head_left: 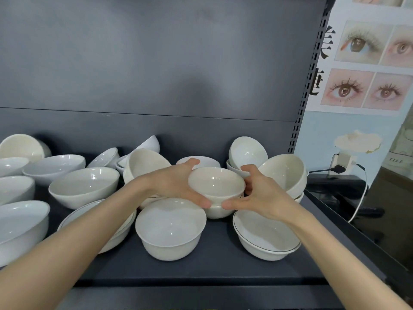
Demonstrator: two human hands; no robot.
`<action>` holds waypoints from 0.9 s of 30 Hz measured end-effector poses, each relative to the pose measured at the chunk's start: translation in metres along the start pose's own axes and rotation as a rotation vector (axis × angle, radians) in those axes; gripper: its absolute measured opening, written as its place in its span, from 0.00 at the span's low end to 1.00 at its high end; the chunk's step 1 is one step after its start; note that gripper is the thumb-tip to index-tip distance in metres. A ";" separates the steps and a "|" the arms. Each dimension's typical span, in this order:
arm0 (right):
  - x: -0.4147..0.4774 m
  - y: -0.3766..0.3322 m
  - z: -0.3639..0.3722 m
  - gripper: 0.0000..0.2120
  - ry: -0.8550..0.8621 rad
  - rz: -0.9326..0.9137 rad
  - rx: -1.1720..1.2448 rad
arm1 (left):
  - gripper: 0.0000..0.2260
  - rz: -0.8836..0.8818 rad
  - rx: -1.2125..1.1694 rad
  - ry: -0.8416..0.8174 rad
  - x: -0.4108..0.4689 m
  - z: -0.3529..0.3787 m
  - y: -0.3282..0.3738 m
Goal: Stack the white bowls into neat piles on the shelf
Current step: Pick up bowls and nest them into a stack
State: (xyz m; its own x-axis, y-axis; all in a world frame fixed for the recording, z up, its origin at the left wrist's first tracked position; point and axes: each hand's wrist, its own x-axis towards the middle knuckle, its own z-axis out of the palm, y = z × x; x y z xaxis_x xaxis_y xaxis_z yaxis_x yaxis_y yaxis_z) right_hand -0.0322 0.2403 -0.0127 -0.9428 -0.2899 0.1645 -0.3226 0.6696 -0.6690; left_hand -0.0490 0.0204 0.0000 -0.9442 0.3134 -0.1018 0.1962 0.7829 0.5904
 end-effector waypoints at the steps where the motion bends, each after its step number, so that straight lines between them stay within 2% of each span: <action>1: 0.000 -0.001 0.000 0.41 -0.008 0.006 -0.016 | 0.52 -0.002 -0.006 -0.011 0.001 0.000 0.000; 6: 0.002 -0.004 -0.001 0.42 -0.034 0.039 -0.086 | 0.54 -0.007 -0.015 -0.037 0.005 -0.003 -0.002; 9: 0.002 -0.003 0.003 0.48 -0.068 0.048 -0.057 | 0.54 0.004 -0.005 -0.018 0.006 -0.004 -0.003; 18: 0.000 -0.002 0.004 0.48 0.061 0.034 0.027 | 0.57 0.005 -0.135 0.056 0.002 0.000 -0.004; 19: 0.000 -0.003 0.002 0.48 0.085 0.031 0.037 | 0.55 -0.001 -0.160 0.073 0.001 0.000 -0.002; 22: -0.001 -0.007 -0.006 0.50 0.139 0.014 0.085 | 0.35 0.010 -0.220 0.163 -0.002 -0.005 0.005; 23: 0.000 -0.008 -0.008 0.51 0.151 0.005 0.113 | 0.36 0.028 -0.235 0.185 -0.005 -0.008 0.008; 25: 0.000 -0.011 -0.012 0.51 0.172 -0.013 0.178 | 0.50 0.059 -0.285 0.235 -0.009 -0.014 0.011; 26: 0.001 -0.013 -0.013 0.51 0.187 -0.026 0.212 | 0.53 0.070 -0.316 0.270 -0.013 -0.017 0.014; 27: 0.002 -0.015 -0.013 0.50 0.200 -0.041 0.244 | 0.51 0.091 -0.346 0.305 -0.018 -0.019 0.017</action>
State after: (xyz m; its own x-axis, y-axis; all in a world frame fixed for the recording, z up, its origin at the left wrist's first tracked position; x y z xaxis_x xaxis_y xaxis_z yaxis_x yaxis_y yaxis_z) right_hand -0.0306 0.2385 0.0071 -0.9351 -0.1564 0.3181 -0.3538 0.4692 -0.8091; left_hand -0.0339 0.0178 0.0266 -0.9721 0.1595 0.1720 0.2308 0.5182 0.8235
